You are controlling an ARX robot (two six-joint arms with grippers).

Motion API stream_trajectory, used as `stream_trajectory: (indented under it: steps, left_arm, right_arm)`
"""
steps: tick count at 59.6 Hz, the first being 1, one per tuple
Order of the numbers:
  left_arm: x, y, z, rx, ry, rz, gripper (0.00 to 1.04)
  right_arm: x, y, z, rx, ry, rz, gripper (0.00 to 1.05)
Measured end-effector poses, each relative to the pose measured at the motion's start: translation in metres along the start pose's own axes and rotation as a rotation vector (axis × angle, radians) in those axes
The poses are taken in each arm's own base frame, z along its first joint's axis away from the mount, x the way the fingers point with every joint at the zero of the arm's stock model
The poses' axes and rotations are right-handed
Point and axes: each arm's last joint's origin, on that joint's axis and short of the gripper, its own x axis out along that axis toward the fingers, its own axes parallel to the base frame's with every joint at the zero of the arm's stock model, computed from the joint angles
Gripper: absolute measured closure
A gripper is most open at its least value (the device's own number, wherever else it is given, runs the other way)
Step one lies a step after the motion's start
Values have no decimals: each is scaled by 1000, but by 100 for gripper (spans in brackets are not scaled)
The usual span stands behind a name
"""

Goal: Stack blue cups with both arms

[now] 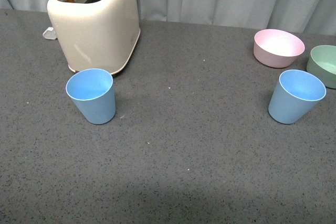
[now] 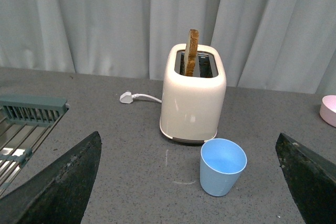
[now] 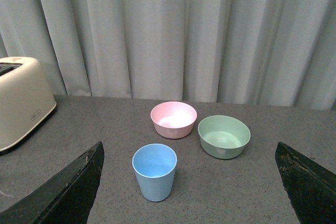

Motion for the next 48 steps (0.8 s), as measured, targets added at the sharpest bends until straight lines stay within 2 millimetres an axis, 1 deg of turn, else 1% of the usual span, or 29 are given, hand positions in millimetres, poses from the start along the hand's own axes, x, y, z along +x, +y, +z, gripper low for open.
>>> stream_trajectory:
  steps: [48]
  left_arm:
    - [0,0,0,0,0,0,7]
  right_arm:
    - [0,0,0,0,0,0,10]
